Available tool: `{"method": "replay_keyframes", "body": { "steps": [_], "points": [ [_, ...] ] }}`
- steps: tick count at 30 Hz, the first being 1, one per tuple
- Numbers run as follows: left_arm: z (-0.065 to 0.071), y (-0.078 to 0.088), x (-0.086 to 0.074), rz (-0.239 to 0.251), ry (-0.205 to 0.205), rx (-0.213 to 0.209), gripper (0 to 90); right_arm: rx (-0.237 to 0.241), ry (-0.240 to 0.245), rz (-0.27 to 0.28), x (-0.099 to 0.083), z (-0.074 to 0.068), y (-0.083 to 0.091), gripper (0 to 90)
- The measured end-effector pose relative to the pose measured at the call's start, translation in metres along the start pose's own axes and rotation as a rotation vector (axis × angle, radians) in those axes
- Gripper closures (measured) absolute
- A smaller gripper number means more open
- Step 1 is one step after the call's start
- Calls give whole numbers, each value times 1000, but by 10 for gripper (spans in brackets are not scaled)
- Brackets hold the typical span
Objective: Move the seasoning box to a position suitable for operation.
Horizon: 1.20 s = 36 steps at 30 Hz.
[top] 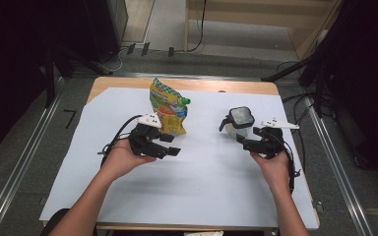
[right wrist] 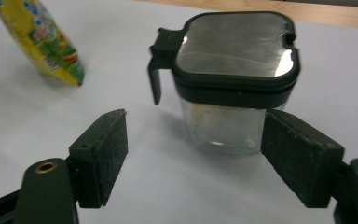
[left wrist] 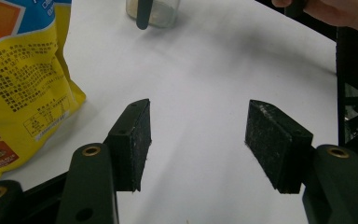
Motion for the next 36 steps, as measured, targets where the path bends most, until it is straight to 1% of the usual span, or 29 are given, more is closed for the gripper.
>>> {"method": "replay_keyframes", "body": {
  "steps": [3, 4, 5, 7, 12, 14, 15, 17, 21, 27, 29, 36],
  "points": [
    [-1, 1, -1, -1, -1, 0, 409, -43, -5, -10, 3, 5, -8, 181],
    [-1, 1, -1, -1, -1, 0, 409, -43, -5, -10, 3, 5, -8, 181],
    [-1, 1, -1, 5, 1, 3, 410, -58, -10, -10, 4, 8, -13, 170],
    [-2, 2, -1, 9, 4, 5, 410, -65, -22, -21, 5, 11, -18, 150],
    [-3, 3, -1, 19, 6, 1, 409, -90, -10, -10, 6, 13, -29, 134],
    [-2, 3, -1, 19, 4, 3, 409, -91, -11, -10, 6, 13, -31, 134],
    [-2, 2, -1, 18, -1, 4, 410, -95, -10, -11, 4, 13, -39, 133],
    [-1, 2, -1, 15, -5, 5, 409, -111, 0, -9, 4, 14, -45, 135],
    [0, 1, -3, 13, -5, 6, 410, -136, 6, 7, 4, 15, -56, 136],
    [1, 1, -7, 2, -2, 11, 410, -135, 0, 44, 4, 17, -68, 132],
    [2, 1, -8, 2, -5, 9, 410, -150, 18, 56, 5, 17, -71, 132],
    [6, 2, -13, -3, 0, 18, 410, -184, 28, 77, 7, 17, -82, 139]
  ]
}}
Point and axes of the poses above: each handheld gripper's, and its own axes: y roughly backward along the jaws, x roughly out of its top, z roughly to its right, the point moved 5 cm from there along -y, roughly forward along the jaws, and after that the axes turned 8 degrees about -y, right-handed, at the moved point
